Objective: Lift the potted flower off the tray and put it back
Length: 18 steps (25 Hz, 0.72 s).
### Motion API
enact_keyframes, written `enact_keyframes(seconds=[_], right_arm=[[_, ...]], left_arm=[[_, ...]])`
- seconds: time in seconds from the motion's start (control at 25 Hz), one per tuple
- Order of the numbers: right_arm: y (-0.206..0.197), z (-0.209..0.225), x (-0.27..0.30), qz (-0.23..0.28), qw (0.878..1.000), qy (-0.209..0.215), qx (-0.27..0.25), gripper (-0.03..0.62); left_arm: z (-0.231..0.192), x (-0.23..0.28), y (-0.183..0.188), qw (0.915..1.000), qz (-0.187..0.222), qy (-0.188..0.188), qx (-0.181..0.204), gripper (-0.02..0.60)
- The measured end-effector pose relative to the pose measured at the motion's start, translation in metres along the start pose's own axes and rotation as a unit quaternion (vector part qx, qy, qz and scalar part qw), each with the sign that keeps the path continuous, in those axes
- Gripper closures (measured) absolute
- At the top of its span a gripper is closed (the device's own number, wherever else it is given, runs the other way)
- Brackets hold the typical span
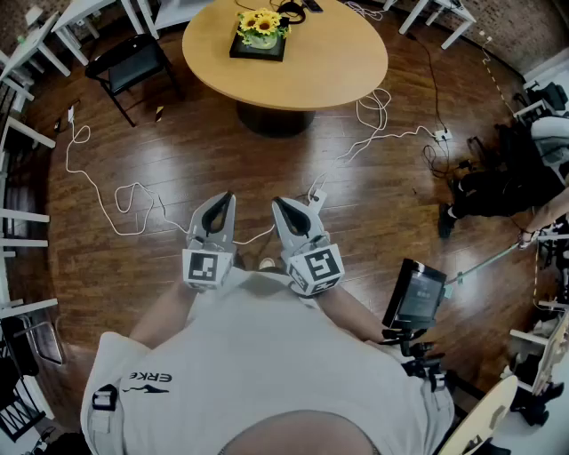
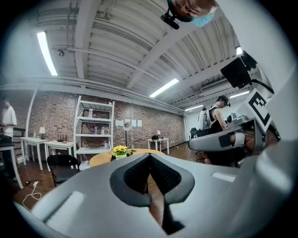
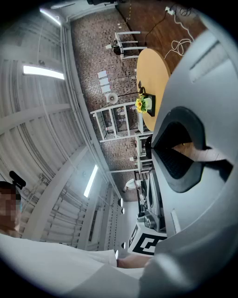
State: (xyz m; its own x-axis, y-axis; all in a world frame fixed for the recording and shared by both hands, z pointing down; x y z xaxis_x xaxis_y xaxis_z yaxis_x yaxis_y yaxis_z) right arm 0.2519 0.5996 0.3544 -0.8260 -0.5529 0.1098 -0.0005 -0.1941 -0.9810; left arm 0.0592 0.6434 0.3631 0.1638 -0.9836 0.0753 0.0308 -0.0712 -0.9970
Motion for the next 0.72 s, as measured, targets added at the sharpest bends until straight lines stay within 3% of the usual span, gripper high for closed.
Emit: enact_keyframes(seconds=[0.32,0.72], right_arm=[[0.0,0.023,0.045,0.0,1.0,-0.001,0.001,0.582],[0.027,0.076,0.168,-0.003,0.999,-0.041,-0.012,0.582]], left_arm=[[-0.033,0.042,-0.002,1.0,0.005,0.001,0.0,0.58],[-0.129,0.163,0.005,0.9991,0.017,-0.039,-0.005,0.58]])
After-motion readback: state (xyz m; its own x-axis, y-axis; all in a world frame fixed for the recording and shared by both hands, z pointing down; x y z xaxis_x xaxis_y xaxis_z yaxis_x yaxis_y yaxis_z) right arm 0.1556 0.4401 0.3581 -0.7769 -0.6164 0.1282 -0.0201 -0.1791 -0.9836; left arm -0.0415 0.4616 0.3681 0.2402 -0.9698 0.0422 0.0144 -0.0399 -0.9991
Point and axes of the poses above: the fingertips, and each gripper's own axes: x forward along the fingers, z to its right, y out of its top, the point moved 10 cm from there along -x, backward along the fingers, and after that the axes turned 3 degrees about y, right-handed, at the moved point
